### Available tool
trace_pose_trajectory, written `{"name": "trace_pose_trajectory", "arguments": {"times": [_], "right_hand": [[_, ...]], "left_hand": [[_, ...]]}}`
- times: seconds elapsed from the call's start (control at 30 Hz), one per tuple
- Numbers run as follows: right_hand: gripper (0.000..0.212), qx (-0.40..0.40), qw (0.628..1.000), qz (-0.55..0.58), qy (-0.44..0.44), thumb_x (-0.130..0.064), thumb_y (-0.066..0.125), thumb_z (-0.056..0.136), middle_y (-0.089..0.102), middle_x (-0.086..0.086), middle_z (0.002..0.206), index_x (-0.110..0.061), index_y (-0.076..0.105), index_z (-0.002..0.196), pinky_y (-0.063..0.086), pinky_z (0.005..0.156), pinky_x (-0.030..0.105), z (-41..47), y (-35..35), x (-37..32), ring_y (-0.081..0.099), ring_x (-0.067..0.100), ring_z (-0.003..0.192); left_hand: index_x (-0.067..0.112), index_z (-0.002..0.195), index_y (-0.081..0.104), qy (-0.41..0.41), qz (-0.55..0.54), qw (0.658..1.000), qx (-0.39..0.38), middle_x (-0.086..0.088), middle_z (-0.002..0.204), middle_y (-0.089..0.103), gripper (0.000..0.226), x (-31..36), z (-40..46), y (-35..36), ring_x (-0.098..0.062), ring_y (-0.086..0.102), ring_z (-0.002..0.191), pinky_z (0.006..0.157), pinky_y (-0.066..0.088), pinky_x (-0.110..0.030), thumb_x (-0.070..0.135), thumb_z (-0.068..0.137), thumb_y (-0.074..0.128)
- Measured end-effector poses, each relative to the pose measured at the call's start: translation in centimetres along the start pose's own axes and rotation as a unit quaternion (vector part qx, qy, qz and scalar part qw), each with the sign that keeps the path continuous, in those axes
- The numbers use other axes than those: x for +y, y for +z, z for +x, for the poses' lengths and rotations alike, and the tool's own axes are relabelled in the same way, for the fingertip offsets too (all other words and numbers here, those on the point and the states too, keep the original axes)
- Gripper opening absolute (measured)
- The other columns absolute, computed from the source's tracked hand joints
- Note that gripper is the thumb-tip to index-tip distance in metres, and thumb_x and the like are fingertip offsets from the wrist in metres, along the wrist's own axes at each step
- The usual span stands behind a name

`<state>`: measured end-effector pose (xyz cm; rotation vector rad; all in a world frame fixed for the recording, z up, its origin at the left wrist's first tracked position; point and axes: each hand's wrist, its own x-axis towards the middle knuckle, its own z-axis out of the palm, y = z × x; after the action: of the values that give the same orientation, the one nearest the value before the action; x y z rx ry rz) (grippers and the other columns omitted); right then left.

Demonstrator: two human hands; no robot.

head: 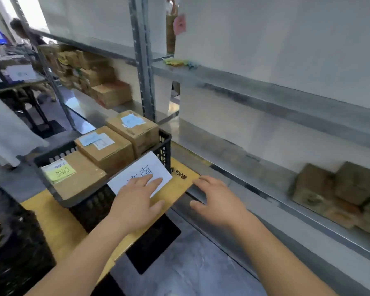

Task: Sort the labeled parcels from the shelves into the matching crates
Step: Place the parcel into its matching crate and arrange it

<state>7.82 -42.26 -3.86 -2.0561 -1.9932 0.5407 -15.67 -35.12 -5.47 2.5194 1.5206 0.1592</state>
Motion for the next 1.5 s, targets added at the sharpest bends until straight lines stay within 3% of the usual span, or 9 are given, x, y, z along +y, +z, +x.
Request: {"name": "trace_pose_trajectory", "arguments": {"times": [0.4,0.87,1.17,1.27,1.43,1.5], "right_hand": [[0.067,0.049,0.986,0.0,0.16,-0.052,0.062,0.094,0.033,-0.001,0.163,-0.033,0.039,0.154,0.03,0.12,0.036,1.3,-5.1,14.6,0.033,0.024,0.147],[0.068,0.123,0.92,0.039,0.371,-0.048,0.063,0.094,0.03,-0.001,0.164,-0.028,0.04,0.155,0.027,0.119,0.031,-4.6,-10.1,29.5,0.028,0.023,0.149],[0.073,0.056,0.91,0.05,0.407,-0.05,0.059,0.094,0.034,0.004,0.162,-0.03,0.032,0.158,0.032,0.119,0.043,-5.1,-7.8,39.1,0.031,0.034,0.146],[0.076,0.027,0.921,0.024,0.387,-0.049,0.06,0.09,0.023,0.001,0.166,-0.035,0.028,0.158,0.026,0.121,0.048,-4.2,-6.5,41.8,0.021,0.033,0.149],[0.078,0.048,0.931,0.028,0.361,-0.04,0.061,0.091,0.017,0.008,0.167,-0.032,0.025,0.16,0.021,0.124,0.043,-3.6,-4.9,44.1,0.011,0.034,0.154],[0.074,0.068,0.933,0.038,0.352,-0.038,0.06,0.092,0.019,0.009,0.167,-0.031,0.029,0.16,0.02,0.123,0.039,-3.6,-4.6,44.1,0.012,0.034,0.154]], "left_hand": [[0.038,0.154,0.032,0.185,0.004,0.982,-0.038,0.006,0.158,0.037,0.07,13.6,15.7,4.8,-0.021,0.032,0.143,0.112,0.036,-0.042,0.064,0.09,0.047],[0.037,0.156,0.025,0.368,-0.027,0.923,-0.11,-0.001,0.16,0.032,0.073,32.5,26.7,10.2,-0.026,0.029,0.146,0.117,0.031,-0.043,0.061,0.092,0.05],[0.038,0.155,0.026,0.358,-0.007,0.914,-0.191,-0.008,0.157,0.034,0.078,41.3,28.3,16.6,-0.034,0.036,0.14,0.112,0.038,-0.044,0.056,0.087,0.06],[0.041,0.153,0.028,0.341,-0.003,0.915,-0.216,-0.008,0.151,0.039,0.077,43.1,28.7,18.9,-0.035,0.039,0.135,0.106,0.043,-0.042,0.049,0.086,0.065],[0.046,0.144,0.026,0.309,-0.038,0.917,-0.25,-0.005,0.126,0.057,0.08,44.5,29.6,22.8,-0.036,0.056,0.115,0.092,0.052,-0.045,0.052,0.07,0.056],[0.043,0.136,0.037,0.293,-0.086,0.921,-0.243,-0.003,0.118,0.063,0.071,44.4,29.4,23.8,-0.033,0.062,0.106,0.084,0.055,-0.043,0.048,0.067,0.052]]}}
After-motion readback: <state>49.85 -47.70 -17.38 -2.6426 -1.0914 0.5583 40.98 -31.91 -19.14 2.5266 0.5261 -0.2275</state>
